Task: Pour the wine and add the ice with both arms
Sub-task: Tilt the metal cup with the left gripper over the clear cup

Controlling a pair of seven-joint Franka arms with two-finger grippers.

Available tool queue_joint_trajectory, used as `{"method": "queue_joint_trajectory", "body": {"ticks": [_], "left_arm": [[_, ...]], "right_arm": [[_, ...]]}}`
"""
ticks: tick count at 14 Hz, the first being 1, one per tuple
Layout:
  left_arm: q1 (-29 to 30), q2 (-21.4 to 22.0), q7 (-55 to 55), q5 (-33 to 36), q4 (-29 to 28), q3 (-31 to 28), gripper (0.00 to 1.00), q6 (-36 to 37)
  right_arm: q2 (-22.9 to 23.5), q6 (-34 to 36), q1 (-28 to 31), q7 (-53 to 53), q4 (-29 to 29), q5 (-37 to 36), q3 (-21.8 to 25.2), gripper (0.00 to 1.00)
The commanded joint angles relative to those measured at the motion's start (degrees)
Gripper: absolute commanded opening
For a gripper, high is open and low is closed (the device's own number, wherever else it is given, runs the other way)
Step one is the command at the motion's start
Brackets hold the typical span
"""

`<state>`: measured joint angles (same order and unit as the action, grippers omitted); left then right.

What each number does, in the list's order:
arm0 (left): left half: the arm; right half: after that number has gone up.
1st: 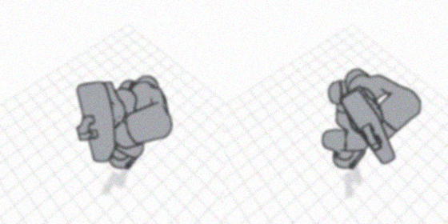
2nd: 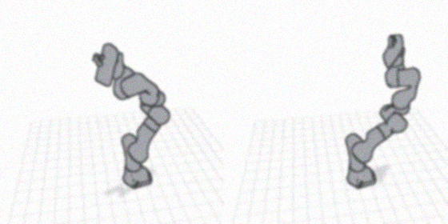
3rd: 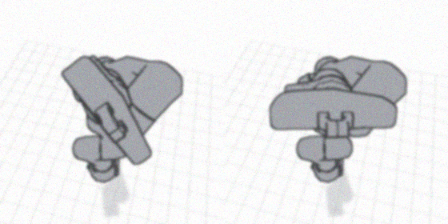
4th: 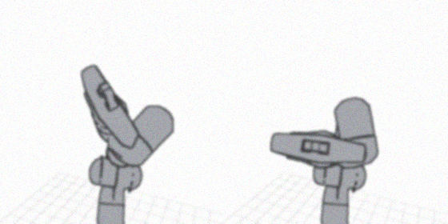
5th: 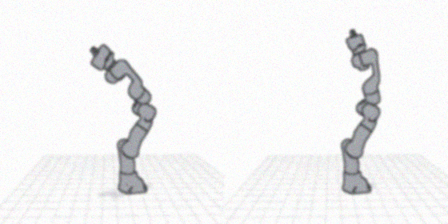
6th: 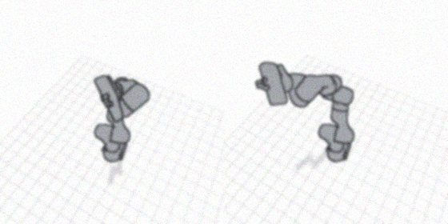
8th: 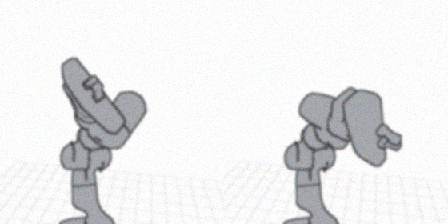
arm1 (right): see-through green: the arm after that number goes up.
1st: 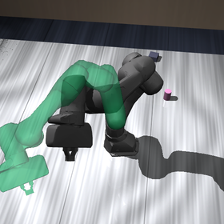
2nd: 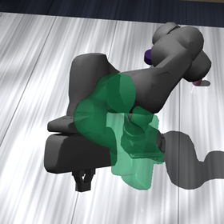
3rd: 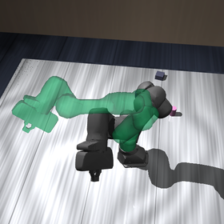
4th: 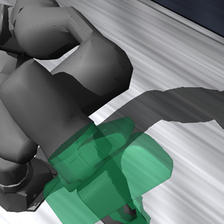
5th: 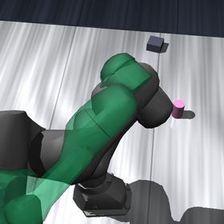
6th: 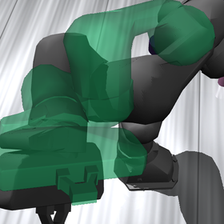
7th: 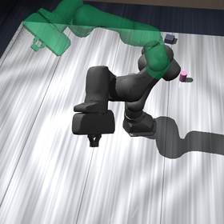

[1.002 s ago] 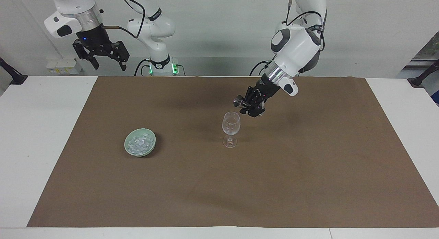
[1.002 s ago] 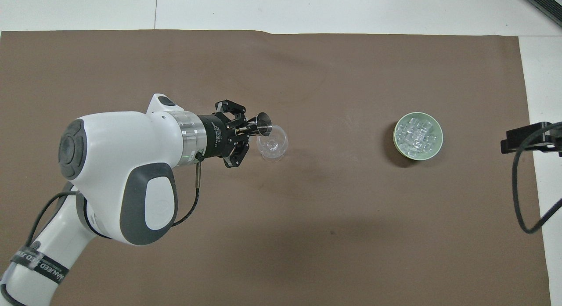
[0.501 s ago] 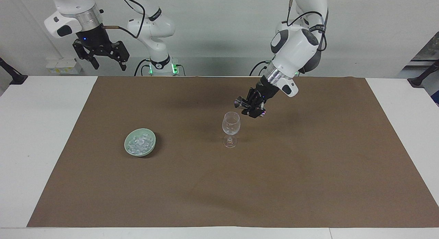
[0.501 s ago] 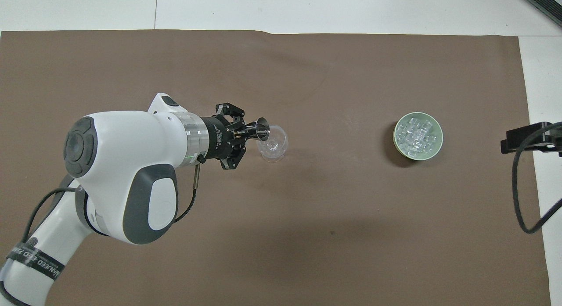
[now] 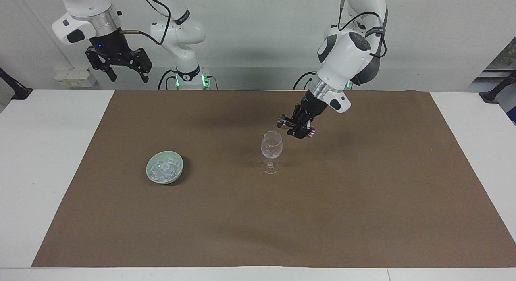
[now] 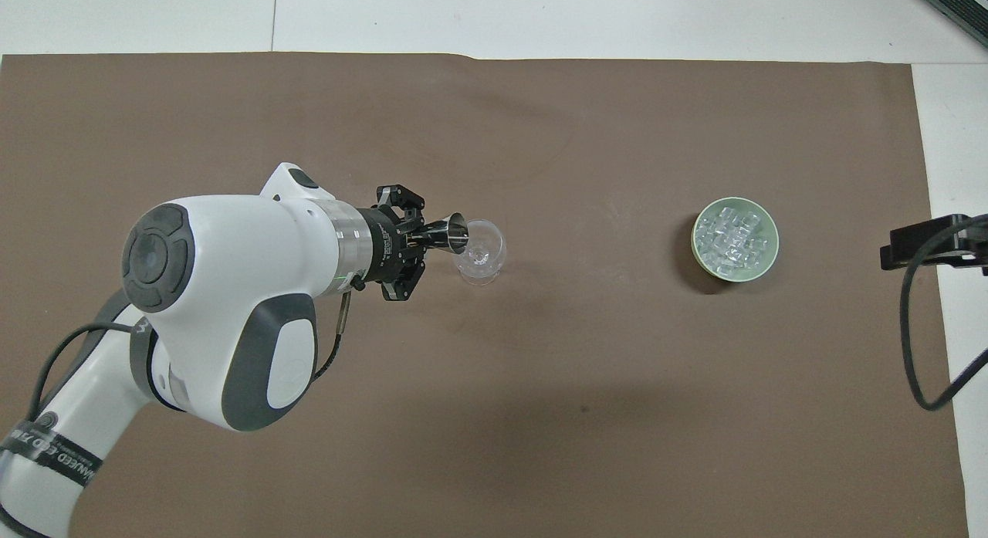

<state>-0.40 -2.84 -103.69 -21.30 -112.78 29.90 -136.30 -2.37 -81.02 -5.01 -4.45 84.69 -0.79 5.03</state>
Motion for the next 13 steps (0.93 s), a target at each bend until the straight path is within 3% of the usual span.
{"method": "queue_joint_trajectory", "body": {"ticks": [1,8,13], "left_arm": [[-0.39,-0.42,-3.09,3.54,1.86,0.07,0.00,2.08],[-0.48,-1.30,-7.48,11.88,4.49,1.57,0.00,5.77],[-0.48,-1.30,-7.93,12.42,4.49,2.27,0.00,6.22]], "right_arm": [[0.09,0.78,0.17,-0.91,-0.57,0.09,-0.02,1.00],[0.09,0.78,0.17,-0.91,-0.57,0.09,-0.02,1.00],[0.09,0.78,0.17,-0.91,-0.57,0.09,-0.02,1.00]]}}
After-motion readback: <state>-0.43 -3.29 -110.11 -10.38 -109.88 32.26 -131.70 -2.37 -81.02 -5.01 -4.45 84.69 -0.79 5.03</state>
